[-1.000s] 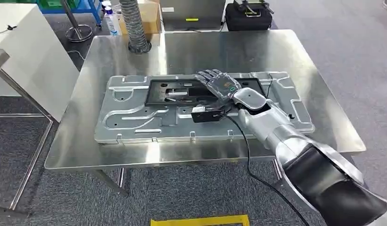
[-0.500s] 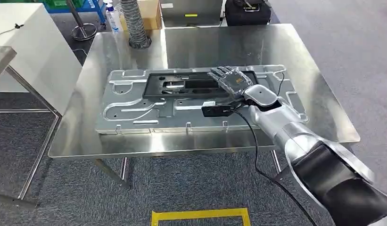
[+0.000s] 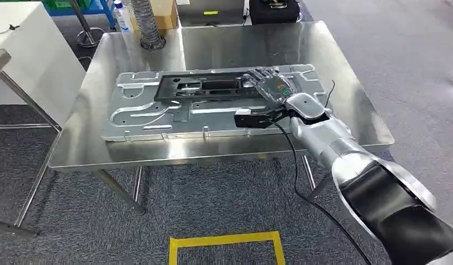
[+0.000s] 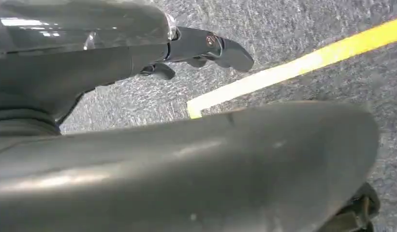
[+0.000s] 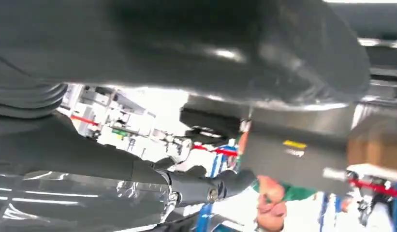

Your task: Take the parts from the cabinet and place them on the table.

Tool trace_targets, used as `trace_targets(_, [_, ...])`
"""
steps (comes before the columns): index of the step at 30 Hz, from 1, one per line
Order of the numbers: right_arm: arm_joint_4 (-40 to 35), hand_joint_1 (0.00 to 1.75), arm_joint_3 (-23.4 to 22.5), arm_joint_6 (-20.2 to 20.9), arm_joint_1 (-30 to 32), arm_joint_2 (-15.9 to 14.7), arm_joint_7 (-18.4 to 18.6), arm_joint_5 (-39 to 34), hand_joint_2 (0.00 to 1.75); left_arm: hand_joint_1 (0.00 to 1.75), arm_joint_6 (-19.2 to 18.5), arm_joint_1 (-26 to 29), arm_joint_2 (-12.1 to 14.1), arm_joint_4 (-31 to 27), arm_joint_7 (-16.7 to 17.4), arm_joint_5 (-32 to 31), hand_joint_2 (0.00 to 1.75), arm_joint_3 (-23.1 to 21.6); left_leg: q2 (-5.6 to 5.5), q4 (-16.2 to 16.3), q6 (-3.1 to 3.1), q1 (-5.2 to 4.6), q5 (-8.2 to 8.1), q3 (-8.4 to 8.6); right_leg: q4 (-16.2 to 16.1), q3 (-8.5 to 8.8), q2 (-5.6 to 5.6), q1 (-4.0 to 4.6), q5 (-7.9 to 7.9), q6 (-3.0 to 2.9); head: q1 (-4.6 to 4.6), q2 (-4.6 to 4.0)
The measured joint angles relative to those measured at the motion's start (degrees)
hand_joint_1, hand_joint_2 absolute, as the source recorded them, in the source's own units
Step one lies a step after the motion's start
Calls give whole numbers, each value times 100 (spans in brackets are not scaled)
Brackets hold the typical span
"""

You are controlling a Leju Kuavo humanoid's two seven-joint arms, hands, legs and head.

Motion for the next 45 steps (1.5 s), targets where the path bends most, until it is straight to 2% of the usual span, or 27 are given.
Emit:
trace_targets(1, [0, 0, -39, -28, -28, -8, 2, -39, 0, 0, 2, 25, -4, 4, 0, 22, 0, 2, -1, 6, -46, 29, 14, -48, -39, -70, -12, -9, 85, -89, 2, 0])
trace_targets(2, [-2, 0, -72, -44, -66, -15, 11, -59, 0, 0, 4, 26, -4, 4, -2, 31, 0, 2, 2, 120, -43, 39, -242, -112, -39, -147, -16, 0, 164, -142, -2, 0])
trace_targets(5, [-15, 0, -236, -98, -186, -102, -8, -157, 0, 0, 2, 42, -9, 4, 11, 11, 0, 4, -8, 1241, -7, 26, -1326, -323, -48, -398, 2, 51, 396, -215, 0, 0])
trace_targets(7, [-26, 0, -352, -158, -180, -197, -109, -201, 0, 0, 0, 69, -11, 4, 24, -2, 0, 4, -8, 1870, 25, 24, -1421, -300, -48, -587, 4, 109, 551, -224, 0, 0])
trace_targets(10, [-30, 0, -487, -199, -172, -273, -212, -251, 0, 0, 2, 113, -22, 4, 31, -4, 0, 4, -13, 1344, 154, -17, -882, 373, -49, -892, 37, 159, 803, -207, 0, 0])
trace_targets(11, [-44, 0, -521, -221, -171, -280, -238, -262, 0, 0, 4, 110, -24, 4, 28, -4, 0, 4, -13, 875, 218, -46, -945, 769, -46, -952, 53, 156, 882, -195, 0, 0])
trace_targets(12, [-74, 0, -553, -258, -158, -288, -253, -267, 0, 0, 11, 100, -22, 4, 11, -2, 0, 4, -12, 284, 262, -117, -1266, 1204, -67, -1001, 66, 166, 945, -155, -2, 0])
trace_targets(13, [-77, 0, -595, -313, -142, -306, -258, -273, 0, 0, 18, 90, -24, 4, -11, 0, 0, 4, -12, -55, 217, -137, -1359, 1340, -97, -1004, 53, 133, 1030, -117, 0, 0])
trace_targets(16, [-85, 0, -641, -475, 8, -306, -190, -251, 0, 0, 7, 81, -24, 4, -44, 15, 0, 7, 6, -128, 283, -210, -1087, 1191, -334, -989, 67, 103, 1336, 2, 0, 0])
trace_targets(17, [-92, 0, -662, -522, 90, -306, -136, -240, 0, 0, -4, 77, -22, 4, -59, 20, 0, 7, 97, -174, 321, -158, -966, 1163, -311, -1020, 68, 66, 1169, -2, 0, 0])
trace_targets(18, [-94, 0, -669, -529, 142, -306, -114, -225, 0, 0, -5, 71, -15, 4, -70, 22, 0, 9, 105, -187, 383, -162, -873, 1058, -135, -1104, 22, 75, 778, 11, 2, 0])
trace_targets(20, [-133, 0, -684, -518, 184, -253, -63, -203, 0, 0, -17, 54, -15, 4, -83, 22, 0, 9, 153, -176, 436, -174, -696, 846, 642, -1261, -20, 71, -27, 41, 0, 0])
trace_targets(21, [-149, 0, -706, -492, 194, -212, -28, -190, 0, 0, -33, 44, -18, 4, -87, 20, 0, 9, 181, -171, 433, -180, -605, 729, 1094, -1316, -19, 78, -220, 72, 0, 0])
trace_targets(23, [-151, 0, -743, -448, 220, -135, 2, -166, 0, 0, -46, 32, -17, 4, -85, 18, 0, 9, 229, -145, 408, -175, -429, 478, 1619, -1258, -20, 67, 83, 122, 0, 0])
trace_targets(25, [-157, 0, -767, -442, 236, -79, 9, -160, 0, 0, -50, 26, -24, 4, -81, 13, 0, 9, 259, -95, 358, -155, -277, 219, 1345, -860, -22, 37, 517, 157, 0, 0])
trace_targets(26, [-179, 0, -772, -444, 234, -70, 11, -160, 0, 0, -52, 20, -26, 4, -76, 13, 0, 9, 261, -36, 322, -140, -212, 90, 916, -476, -21, 24, 461, 174, 0, 0])
trace_targets(27, [-214, 0, -778, -446, 222, -70, 11, -157, 0, 0, -52, 7, -22, 2, -74, 13, 0, 9, 258, 48, 283, -159, -171, 0, 321, -8, 1, 18, 52, 179, 0, 0])
trace_targets(28, [-262, 0, -789, -453, 216, -68, 11, -151, 0, 0, -50, 0, -24, 2, -74, 13, 0, 9, 255, 89, 248, -162, -142, -54, -196, 267, 10, 70, -239, 101, -2, 0])
trace_targets(31, [-276, 0, -804, -444, 230, -68, 18, -149, 0, 0, -52, 10, -33, 4, -72, 13, 0, 9, 244, 23, 138, -130, 74, -71, -125, 143, -13, 105, -84, -62, 0, 0])
trace_targets(32, [-280, 0, -804, -444, 225, -68, 18, -149, 0, 0, -52, 12, -33, 4, -72, 13, 0, 9, 218, 52, 97, -111, -13, -121, -152, 99, -33, 76, 19, -131, 0, 0])
trace_targets(33, [-286, 0, -804, -444, 213, -70, 18, -144, 0, 0, -52, 12, -33, 4, -72, 13, 0, 9, 142, 205, 81, -91, -306, -208, -159, 14, -29, 85, 94, -168, 0, 0])
trace_targets(36, [-317, 0, -805, -444, 193, -151, 18, -142, 0, 0, -55, 23, -33, 4, -70, 13, 0, 9, 25, 1392, 43, -69, -1322, -441, -157, -282, -31, 115, 353, -225, -2, 0])
trace_targets(37, [-328, 0, -804, -444, 197, -184, 18, -142, 0, 0, -57, 15, -33, 4, -72, 13, 0, 9, 13, 1754, 40, -70, -1375, -451, -155, -395, -30, 128, 444, -223, 0, 0])
trace_targets(39, [-332, 0, -804, -442, 194, -262, 18, -142, 0, 0, -59, 3, -35, 4, -72, 13, 0, 9, 8, 1886, 59, -69, -985, -222, -153, -636, -30, 150, 636, -206, -2, 0])
trace_targets(41, [-341, 0, -805, -377, 168, -299, 15, -131, 0, 0, -61, -11, -42, 4, -57, 7, 0, 9, 9, 1315, 123, -71, -764, 373, -149, -852, -10, 164, 824, -174, -2, 0])
trace_targets(43, [-341, 0, -815, -286, 58, -310, -61, -133, 0, 0, -53, -53, -39, 4, -28, -9, 0, 9, 9, 70, 189, -148, -1329, 1327, -141, -989, -4, 166, 981, -107, 0, 0])
trace_targets(45, [-300, 0, -829, -253, -40, -313, -168, -179, 0, 0, -44, -79, -39, 4, 29, -20, 0, 9, 3, -84, 271, -240, -1305, 1258, -256, -1010, -31, 126, 1208, -24, 0, 0])
